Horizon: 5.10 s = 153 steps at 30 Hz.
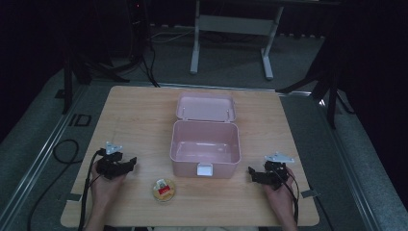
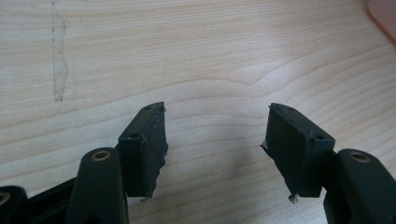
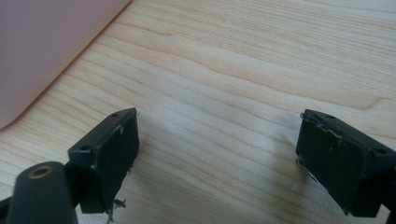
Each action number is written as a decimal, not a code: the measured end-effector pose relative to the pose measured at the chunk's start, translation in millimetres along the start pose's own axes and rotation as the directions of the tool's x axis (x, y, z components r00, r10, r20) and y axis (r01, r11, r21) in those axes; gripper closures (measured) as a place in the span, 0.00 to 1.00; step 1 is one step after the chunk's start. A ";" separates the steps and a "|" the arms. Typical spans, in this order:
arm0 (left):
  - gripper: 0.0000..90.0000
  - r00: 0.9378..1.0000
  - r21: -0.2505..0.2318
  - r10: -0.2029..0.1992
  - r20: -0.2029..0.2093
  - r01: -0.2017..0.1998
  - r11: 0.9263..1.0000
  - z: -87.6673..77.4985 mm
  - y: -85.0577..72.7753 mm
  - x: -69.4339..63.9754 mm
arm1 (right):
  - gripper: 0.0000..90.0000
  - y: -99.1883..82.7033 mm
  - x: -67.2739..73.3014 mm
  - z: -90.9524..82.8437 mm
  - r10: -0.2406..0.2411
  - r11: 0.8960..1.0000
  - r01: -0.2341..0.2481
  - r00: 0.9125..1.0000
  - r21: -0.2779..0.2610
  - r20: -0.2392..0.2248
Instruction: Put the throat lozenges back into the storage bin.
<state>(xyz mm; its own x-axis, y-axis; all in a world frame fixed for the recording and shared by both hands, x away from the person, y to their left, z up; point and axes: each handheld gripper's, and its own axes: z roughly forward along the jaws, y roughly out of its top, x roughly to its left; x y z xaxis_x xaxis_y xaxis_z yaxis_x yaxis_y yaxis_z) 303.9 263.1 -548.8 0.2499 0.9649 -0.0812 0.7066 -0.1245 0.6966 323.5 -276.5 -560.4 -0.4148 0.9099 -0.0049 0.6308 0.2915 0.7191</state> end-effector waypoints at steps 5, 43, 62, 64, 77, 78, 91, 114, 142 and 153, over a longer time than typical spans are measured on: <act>0.44 1.000 0.015 0.019 -0.025 -0.018 1.000 -5.3 0.1 1.7 | 0.15 -0.1 0.4 -0.1 0.002 1.000 -0.002 1.000 0.000 0.002; 0.36 0.985 0.009 0.156 0.077 -0.157 0.988 -61.5 28.2 -41.5 | 0.15 -0.4 1.5 -0.4 0.008 1.000 -0.008 1.000 0.000 0.010; 0.31 0.965 0.032 0.234 0.119 -0.239 0.971 -66.5 35.4 -62.8 | 0.15 -0.4 1.5 -0.4 0.008 1.000 -0.008 1.000 0.000 0.010; 0.30 0.963 0.036 0.240 0.121 -0.246 0.969 -66.5 35.9 -64.0 | 0.15 -0.4 1.5 -0.4 0.008 1.000 -0.008 1.000 0.000 0.010; 0.28 0.944 0.053 0.295 0.150 -0.306 0.951 -60.3 40.3 -81.2 | 0.15 -0.4 1.5 -0.4 0.008 1.000 -0.008 1.000 0.000 0.010; 0.27 0.941 0.058 0.303 0.151 -0.314 0.948 -59.2 40.7 -82.6 | 0.15 -0.4 1.5 -0.4 0.008 1.000 -0.008 1.000 0.000 0.010; 0.27 0.908 0.091 0.376 0.185 -0.397 0.913 -55.2 45.4 -98.5 | 0.15 -0.4 1.5 -0.4 0.008 1.000 -0.008 1.000 0.000 0.010; 0.23 0.828 0.166 0.476 0.294 -0.535 0.828 -46.2 44.3 -123.9 | 0.15 -0.5 1.4 -0.3 0.007 1.000 -0.007 1.000 -0.001 0.010; 0.22 0.731 0.275 0.563 0.385 -0.674 0.686 -22.1 23.2 -146.8 | 0.15 -0.5 1.4 -0.3 0.007 1.000 -0.007 1.000 -0.001 0.010; 0.22 0.700 0.312 0.588 0.405 -0.710 0.631 -13.9 18.5 -152.9 | 0.15 -0.4 1.5 -0.3 0.007 1.000 -0.007 1.000 -0.001 0.010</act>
<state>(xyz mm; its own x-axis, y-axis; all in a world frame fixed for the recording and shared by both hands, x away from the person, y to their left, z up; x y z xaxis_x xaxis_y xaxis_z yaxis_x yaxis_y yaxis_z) 269.6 116.5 -513.6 0.8586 0.5085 0.0641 0.4748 -0.8362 0.2744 322.4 -275.4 -560.6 -0.4038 0.9148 -0.0062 0.6331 0.2843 0.7199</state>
